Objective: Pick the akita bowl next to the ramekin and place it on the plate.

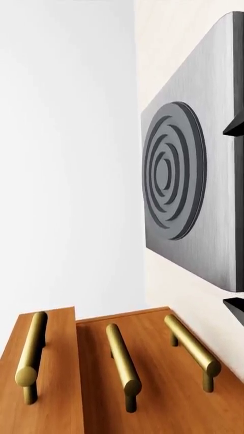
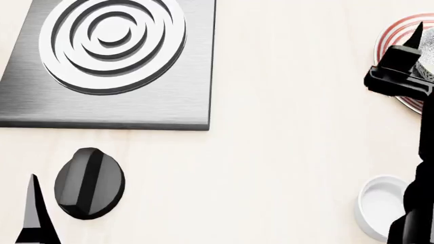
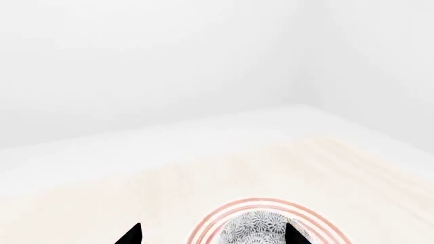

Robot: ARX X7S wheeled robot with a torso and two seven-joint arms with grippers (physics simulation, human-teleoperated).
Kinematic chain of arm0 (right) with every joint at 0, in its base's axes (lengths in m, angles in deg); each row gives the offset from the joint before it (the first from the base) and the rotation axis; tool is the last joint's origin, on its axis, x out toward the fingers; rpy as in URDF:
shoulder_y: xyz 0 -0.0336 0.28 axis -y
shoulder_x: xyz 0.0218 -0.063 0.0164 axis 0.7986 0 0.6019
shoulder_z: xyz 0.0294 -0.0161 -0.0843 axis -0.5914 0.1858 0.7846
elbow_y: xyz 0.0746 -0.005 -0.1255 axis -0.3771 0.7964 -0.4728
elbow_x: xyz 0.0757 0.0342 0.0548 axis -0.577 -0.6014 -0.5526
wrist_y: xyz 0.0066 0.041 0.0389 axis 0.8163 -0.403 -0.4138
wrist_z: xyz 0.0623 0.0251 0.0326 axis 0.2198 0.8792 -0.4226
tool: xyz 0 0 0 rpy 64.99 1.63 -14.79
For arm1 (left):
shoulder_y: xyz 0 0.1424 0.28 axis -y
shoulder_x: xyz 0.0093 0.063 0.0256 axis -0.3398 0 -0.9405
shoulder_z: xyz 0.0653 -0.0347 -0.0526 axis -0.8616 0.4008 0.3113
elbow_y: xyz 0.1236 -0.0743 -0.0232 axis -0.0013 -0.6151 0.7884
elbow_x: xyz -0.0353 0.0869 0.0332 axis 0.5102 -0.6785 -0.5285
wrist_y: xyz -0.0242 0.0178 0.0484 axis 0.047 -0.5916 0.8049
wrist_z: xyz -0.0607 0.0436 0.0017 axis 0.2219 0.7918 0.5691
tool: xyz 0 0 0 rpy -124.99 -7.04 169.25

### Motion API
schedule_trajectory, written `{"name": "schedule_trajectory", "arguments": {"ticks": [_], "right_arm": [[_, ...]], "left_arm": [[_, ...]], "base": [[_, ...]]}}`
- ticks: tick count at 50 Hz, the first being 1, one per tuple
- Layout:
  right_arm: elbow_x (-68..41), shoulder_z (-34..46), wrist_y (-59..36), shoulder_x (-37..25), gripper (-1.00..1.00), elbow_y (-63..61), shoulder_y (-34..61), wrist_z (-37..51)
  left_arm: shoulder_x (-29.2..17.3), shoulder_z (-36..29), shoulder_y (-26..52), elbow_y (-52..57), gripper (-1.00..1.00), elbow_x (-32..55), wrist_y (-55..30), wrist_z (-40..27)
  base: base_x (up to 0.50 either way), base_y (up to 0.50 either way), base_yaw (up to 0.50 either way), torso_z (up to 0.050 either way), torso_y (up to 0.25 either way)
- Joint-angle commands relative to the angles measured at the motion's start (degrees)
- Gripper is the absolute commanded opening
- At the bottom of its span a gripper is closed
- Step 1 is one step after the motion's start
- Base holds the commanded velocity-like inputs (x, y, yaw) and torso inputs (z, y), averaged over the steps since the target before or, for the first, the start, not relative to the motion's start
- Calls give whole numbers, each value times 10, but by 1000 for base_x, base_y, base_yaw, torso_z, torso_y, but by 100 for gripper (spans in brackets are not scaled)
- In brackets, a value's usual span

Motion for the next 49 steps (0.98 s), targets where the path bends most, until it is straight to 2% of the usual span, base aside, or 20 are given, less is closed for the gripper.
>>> {"name": "schedule_trajectory", "arguments": {"ticks": [1, 15, 26, 32, 49], "right_arm": [[-1, 28, 31, 37, 100, -122, -115, -5], [-4, 91, 88, 72, 100, -227, -237, 6], [-37, 104, 113, 74, 100, -292, -311, 19], [-31, 144, 146, 72, 100, -296, -350, 26], [-6, 190, 193, 53, 100, -329, -395, 61]], "left_arm": [[-1, -1, -1, 1, 100, 1, 1, -1], [-3, 0, -2, 5, 100, 6, 0, -3], [-3, -3, -3, 5, 100, 3, 2, -5], [-4, -3, -5, 6, 100, 5, 4, -5], [-5, -5, -12, 9, 100, 9, 16, -5]], "base": [[0, 0, 0, 0, 0], [0, 0, 0, 0, 0], [0, 0, 0, 0, 0], [0, 0, 0, 0, 0], [0, 0, 0, 0, 0]]}}
